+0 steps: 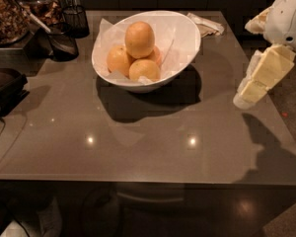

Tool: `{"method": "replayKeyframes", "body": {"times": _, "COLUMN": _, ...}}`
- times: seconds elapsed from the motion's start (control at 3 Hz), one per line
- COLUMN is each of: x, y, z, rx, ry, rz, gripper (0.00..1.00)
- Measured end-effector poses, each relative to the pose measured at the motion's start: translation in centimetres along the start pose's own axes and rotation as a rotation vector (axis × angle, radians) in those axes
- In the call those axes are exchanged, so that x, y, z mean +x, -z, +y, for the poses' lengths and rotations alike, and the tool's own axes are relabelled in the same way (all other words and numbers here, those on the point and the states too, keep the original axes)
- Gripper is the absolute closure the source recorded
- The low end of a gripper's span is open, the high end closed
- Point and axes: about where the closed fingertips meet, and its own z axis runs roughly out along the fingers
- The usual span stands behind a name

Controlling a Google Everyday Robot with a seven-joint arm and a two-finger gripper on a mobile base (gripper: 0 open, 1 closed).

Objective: Pick orange from white bowl

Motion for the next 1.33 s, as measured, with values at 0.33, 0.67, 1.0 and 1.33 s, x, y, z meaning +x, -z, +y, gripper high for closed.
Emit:
{"method": "replayKeyframes", "body": {"times": 0.33, "x": -3.6, "y": -1.6, "z": -1.9, "rx": -0.071, "ry": -0.023, "rz": -0.154, "gripper": 0.0}}
{"method": "replayKeyframes", "body": {"times": 0.67, "x": -4.0, "y": -1.6, "z": -1.9, "rx": -0.077, "ry": -0.023, "rz": -0.17, "gripper": 0.0}}
{"method": "replayKeyframes", "body": {"times": 1.0, "x": -4.3, "y": -2.5, "z": -2.2, "rx": -0.078, "ry": -0.033, "rz": -0.241, "gripper": 0.0}}
{"method": "replayKeyframes", "body": {"times": 1.33, "x": -7.1, "y": -4.6, "z": -4.1, "rx": -0.108, "ry": -0.089, "rz": -0.415, "gripper": 0.0}}
